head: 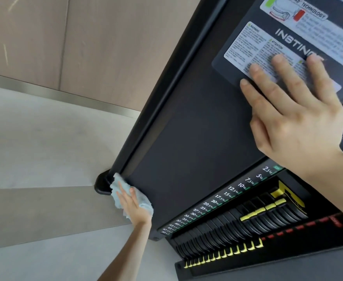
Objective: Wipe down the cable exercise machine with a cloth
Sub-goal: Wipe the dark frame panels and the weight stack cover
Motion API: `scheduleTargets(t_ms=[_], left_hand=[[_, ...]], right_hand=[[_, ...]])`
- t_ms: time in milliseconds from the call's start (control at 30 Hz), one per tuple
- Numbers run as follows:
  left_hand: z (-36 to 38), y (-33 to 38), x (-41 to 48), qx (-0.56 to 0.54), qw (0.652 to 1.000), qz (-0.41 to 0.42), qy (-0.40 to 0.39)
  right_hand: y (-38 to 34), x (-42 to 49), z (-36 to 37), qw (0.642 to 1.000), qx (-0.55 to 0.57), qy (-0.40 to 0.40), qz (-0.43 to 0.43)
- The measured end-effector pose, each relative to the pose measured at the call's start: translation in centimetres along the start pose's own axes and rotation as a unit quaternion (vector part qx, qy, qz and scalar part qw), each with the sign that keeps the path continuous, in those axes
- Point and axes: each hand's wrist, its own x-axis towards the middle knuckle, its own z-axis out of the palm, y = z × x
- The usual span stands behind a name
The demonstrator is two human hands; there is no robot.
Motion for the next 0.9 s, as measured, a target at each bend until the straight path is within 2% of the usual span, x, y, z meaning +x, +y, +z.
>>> scheduleTargets(t_ms=[67,133,200,300,467,600,733,833,900], left_hand=[[-0.3,-0.9,0.3,0.067,0.995,-0.053,0.061],[-0.2,-0.9,0.0,0.091,0.99,-0.062,0.086],[0.3,-0.3,-0.9,0.128,0.986,-0.064,0.084],[1.5,1.5,-3.1,0.092,0.99,-0.071,0.078],[4.5,6.2,-7.0,0.068,0.996,0.055,0.017],[6.8,11.4,-10.1,0.086,0.974,0.203,-0.054],[9.4,16.6,-11.0,0.152,0.922,0.338,-0.116],[11.2,20.9,-11.3,0.224,0.848,0.459,-0.141],[12.4,23.7,-11.5,0.282,0.785,0.533,-0.14]], right_hand=[[-0.1,0.0,0.0,1.0,-0.002,0.002,-0.001],[-0.1,0.1,0.1,1.0,-0.003,0.008,-0.001],[-0.1,0.1,0.1,1.0,-0.003,0.008,0.001],[-0.1,0.0,0.1,1.0,-0.006,0.005,0.007],[-0.2,0.3,-0.2,1.0,-0.002,-0.003,0.014],[-0.5,0.3,-0.3,1.0,0.0,-0.02,0.019],[-0.6,0.5,-0.5,0.999,0.014,-0.041,0.029],[-0.5,0.9,-1.6,0.993,0.094,-0.038,0.051],[0.4,1.2,-3.0,0.985,0.155,-0.013,0.078]])
